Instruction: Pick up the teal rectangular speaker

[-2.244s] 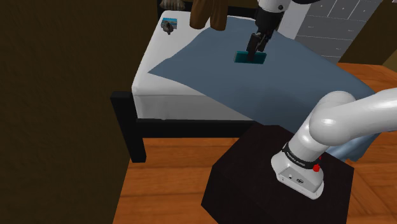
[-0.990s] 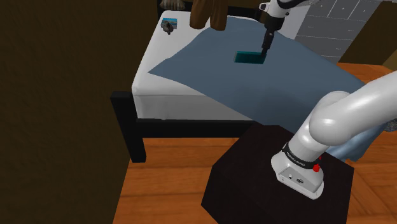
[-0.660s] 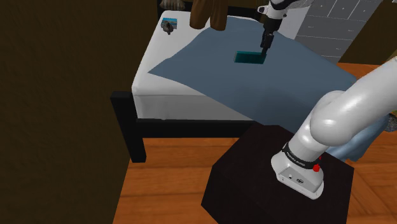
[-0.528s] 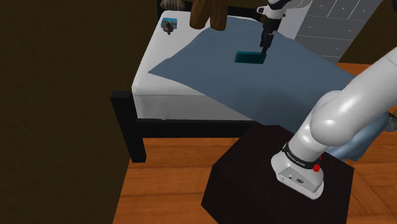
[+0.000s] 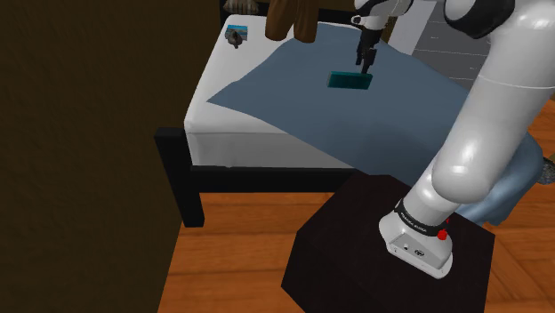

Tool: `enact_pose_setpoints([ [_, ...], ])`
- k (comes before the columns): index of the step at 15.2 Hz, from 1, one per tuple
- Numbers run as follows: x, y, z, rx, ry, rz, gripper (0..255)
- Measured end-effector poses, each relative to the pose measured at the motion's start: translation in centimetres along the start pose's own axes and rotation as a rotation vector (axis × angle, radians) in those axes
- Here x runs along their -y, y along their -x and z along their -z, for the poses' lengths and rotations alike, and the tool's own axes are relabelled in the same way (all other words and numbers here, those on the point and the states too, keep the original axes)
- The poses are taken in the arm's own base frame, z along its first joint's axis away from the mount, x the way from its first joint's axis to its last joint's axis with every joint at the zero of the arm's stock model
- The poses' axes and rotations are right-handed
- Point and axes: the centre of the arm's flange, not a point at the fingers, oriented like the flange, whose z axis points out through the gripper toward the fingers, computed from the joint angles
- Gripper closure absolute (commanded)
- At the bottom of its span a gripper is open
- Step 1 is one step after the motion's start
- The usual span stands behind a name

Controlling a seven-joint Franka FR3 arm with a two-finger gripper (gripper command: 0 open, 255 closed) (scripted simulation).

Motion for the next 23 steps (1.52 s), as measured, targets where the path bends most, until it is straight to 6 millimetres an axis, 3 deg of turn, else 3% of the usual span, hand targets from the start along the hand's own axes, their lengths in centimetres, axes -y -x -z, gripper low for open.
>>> enact_pose_setpoints([
  [5, -5.2, -0.6, -1.9, 0.006, -0.016, 0.093, 0],
  [12, -5.7, -0.7, -5.5, 0.005, -0.018, 0.104, 0],
  [13, -5.7, -0.6, -5.7, 0.005, -0.018, 0.104, 255],
  [23, -5.7, -0.6, -5.8, 0.005, -0.016, 0.104, 255],
])
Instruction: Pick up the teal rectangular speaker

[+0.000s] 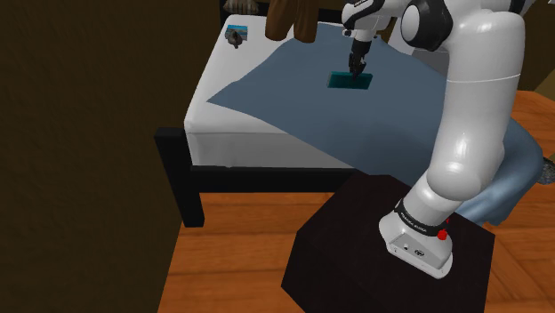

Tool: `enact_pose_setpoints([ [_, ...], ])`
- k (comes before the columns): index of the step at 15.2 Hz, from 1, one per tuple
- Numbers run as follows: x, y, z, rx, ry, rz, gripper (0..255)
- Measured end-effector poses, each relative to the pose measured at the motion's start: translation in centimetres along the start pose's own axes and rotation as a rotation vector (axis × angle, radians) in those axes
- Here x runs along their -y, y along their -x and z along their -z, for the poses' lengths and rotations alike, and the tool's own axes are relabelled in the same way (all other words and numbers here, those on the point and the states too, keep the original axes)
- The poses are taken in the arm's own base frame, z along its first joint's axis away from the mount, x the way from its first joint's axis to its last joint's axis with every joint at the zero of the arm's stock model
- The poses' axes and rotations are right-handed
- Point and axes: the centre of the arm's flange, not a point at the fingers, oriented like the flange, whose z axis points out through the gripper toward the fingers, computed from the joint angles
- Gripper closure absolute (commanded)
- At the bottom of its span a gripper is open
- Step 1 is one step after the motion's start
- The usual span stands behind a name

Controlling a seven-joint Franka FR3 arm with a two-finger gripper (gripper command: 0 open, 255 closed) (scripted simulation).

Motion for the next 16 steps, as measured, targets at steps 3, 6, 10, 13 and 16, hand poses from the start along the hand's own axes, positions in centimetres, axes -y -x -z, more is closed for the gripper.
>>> enact_pose_setpoints([
  [3, -0.1, 0.1, 1.0, 0.0, -0.001, 0.0, 255],
  [6, -0.1, 0.0, 2.5, 0.0, -0.001, 0.0, 255],
  [10, 0.0, 0.3, 4.5, 0.0, -0.001, 0.001, 255],
  [13, -0.1, 0.4, 6.2, 0.0, -0.001, 0.0, 255],
  [16, -0.1, 0.5, 7.5, 0.0, -0.001, 0.0, 255],
])
